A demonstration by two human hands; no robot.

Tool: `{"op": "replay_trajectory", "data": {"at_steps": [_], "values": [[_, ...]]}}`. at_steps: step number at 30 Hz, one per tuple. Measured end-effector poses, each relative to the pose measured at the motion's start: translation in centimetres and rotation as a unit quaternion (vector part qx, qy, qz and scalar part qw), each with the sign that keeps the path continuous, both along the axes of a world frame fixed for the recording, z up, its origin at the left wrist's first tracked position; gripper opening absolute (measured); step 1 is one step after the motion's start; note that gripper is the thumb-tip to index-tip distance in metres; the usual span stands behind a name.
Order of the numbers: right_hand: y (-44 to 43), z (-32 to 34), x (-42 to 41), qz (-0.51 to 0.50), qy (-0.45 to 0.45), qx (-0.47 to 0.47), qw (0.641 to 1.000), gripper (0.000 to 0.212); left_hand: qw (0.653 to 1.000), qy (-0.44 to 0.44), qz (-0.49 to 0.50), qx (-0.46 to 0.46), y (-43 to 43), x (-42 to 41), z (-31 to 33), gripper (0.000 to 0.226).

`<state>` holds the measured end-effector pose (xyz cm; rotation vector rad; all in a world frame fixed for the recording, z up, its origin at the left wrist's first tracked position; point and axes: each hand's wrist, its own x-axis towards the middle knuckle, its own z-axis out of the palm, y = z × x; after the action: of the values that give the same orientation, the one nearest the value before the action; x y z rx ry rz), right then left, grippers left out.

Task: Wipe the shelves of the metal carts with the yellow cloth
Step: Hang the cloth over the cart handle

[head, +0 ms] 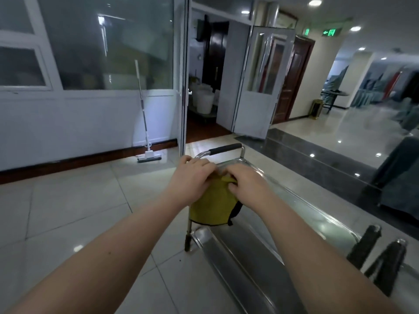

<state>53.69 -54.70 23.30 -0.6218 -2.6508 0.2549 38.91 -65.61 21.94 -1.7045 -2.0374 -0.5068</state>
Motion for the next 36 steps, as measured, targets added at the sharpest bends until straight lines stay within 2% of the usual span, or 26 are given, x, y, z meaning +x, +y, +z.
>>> {"op": "replay_trajectory", "data": {"at_steps": [9,18,24,26,30,36], "values": [[9.4,-1.4,-15.6,-0.041,0.014,-0.026,0.999,0.02,0.999,-0.028,-0.016,-0.015,10.4,-16.2,-0.8,0.02],[25.8,-2.5,-30.4,-0.035,0.008,-0.085,0.996,0.016,0.995,-0.035,-0.02,-0.09,26.7,-31.2,-0.7,0.02],[34.8,-2.0,-39.4,-0.064,0.019,-0.09,0.994,0.017,0.994,-0.058,-0.015,-0.095,36.5,-40.4,-0.6,0.02],[37.6,-2.0,-41.8,-0.081,0.015,-0.092,0.992,0.016,0.993,-0.07,-0.032,-0.094,39.6,-43.1,-0.7,0.018],[42.9,-3.0,-45.5,-0.113,0.015,-0.092,0.989,0.015,0.992,-0.035,-0.086,-0.083,46.4,-47.5,-2.0,0.016],[49.7,-4.8,-49.2,-0.235,0.003,-0.134,0.963,0.025,0.975,0.012,-0.208,-0.073,57.2,-51.6,-4.2,0.026]]}}
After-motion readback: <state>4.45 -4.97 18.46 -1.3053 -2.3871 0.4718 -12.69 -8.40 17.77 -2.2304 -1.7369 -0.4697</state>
